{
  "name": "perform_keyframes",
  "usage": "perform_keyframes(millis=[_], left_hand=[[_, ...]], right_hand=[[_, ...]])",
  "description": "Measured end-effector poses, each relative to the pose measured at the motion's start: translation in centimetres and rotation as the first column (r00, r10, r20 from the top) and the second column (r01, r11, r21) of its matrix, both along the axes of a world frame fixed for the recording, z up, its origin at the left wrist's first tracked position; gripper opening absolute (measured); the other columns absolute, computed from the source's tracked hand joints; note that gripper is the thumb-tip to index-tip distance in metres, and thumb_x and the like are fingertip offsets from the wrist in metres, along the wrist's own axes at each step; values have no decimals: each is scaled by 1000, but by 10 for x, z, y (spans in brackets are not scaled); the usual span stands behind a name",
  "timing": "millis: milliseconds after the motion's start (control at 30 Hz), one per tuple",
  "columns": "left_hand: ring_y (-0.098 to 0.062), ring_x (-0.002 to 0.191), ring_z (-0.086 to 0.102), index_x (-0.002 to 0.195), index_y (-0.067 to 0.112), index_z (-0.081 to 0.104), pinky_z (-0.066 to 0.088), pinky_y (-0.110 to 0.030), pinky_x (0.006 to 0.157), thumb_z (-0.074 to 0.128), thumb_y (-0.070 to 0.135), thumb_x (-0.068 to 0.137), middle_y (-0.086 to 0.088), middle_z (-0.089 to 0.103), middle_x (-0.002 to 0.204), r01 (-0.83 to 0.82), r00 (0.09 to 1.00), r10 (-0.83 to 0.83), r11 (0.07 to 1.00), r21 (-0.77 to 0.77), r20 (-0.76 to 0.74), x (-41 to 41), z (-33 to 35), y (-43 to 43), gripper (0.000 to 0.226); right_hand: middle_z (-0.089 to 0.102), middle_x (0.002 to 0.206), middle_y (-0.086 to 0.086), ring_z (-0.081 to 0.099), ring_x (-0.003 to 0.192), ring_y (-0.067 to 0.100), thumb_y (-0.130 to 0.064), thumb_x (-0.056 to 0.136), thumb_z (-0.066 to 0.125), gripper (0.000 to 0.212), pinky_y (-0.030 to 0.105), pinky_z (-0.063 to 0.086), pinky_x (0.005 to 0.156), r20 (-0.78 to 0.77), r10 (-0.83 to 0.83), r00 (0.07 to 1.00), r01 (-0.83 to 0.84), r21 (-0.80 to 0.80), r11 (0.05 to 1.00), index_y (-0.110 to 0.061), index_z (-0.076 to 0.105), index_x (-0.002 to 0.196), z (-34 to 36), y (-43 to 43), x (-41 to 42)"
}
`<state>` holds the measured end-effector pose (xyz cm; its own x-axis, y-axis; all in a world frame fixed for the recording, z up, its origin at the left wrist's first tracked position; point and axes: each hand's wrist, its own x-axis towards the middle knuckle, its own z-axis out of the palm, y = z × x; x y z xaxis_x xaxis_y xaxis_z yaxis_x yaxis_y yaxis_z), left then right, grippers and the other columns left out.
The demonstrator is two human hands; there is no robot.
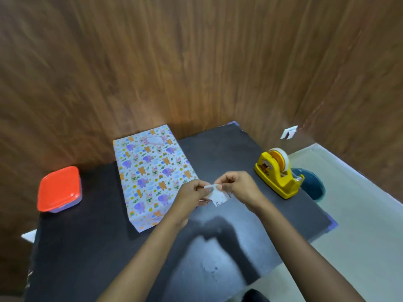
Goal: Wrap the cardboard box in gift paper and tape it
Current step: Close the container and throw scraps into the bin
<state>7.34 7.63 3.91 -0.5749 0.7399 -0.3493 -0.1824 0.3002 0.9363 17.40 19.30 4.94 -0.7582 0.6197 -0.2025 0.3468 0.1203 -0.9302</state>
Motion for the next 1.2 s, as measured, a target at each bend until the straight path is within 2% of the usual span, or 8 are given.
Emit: perform_keyframes(millis=[200,333,467,667,833,933,1033,1200], left_hand=[[0,46,56,71,10,60,48,-13,52,55,0,90,-5,59,66,29,995,-31,999,-17,-96,20,2,71,23],[-3,52,62,80,10,62,49,-13,55,55,5,92,-2,65,67,81,997,-82,997,-18,-13,43,-5,137,14],[-3,54,62,89,9,64,49,-14,59,55,9,92,2,65,66,22,1000,-22,1000,-14,14,70,1,203,9],[1,46,60,82,11,59,44,-9,51,51,5,94,-3,57,72,-88,994,92,994,-65,62,111,2,287,15],[-6,45,57,83,7,61,43,-15,52,49,4,93,-6,60,73,-173,984,179,973,-154,26,124,-8,338,16],[-15,54,54,73,13,59,38,-22,53,48,7,92,-4,60,71,-215,976,204,950,-225,-70,125,-11,357,23],[-15,57,52,66,15,56,38,-23,53,45,3,89,-5,60,74,-228,963,173,930,-287,-205,125,-16,359,28],[-16,57,58,70,14,57,43,-25,56,43,3,90,-7,63,83,-222,963,164,933,-283,-213,116,-14,357,27]], right_hand=[[60,59,0,54,44,0,9,83,60,22,13,44,47,-51,-53,997,45,-140,989,-10,63,72,-8,66,26],[55,56,0,49,43,1,9,82,62,25,15,40,48,-32,-64,997,58,-156,986,-10,61,66,-16,145,53],[55,40,-9,46,36,-3,9,82,63,23,13,38,40,3,-54,999,53,-203,978,-7,61,66,-17,219,83],[62,50,-5,53,46,4,7,82,63,20,17,42,50,32,-22,999,29,-248,968,-9,65,69,-19,308,111],[60,61,1,52,54,8,4,84,63,22,15,43,53,82,-125,989,142,-253,957,-12,63,68,-31,352,138],[60,69,8,53,63,17,4,84,62,18,23,44,61,105,-217,970,239,-294,925,-9,62,71,-41,371,155],[60,69,8,53,61,17,4,85,60,17,22,42,57,121,-248,961,274,-315,909,-8,61,73,-49,380,163],[62,68,7,55,61,17,3,85,60,20,24,43,59,104,-268,958,288,-325,901,-10,63,71,-51,377,154]])
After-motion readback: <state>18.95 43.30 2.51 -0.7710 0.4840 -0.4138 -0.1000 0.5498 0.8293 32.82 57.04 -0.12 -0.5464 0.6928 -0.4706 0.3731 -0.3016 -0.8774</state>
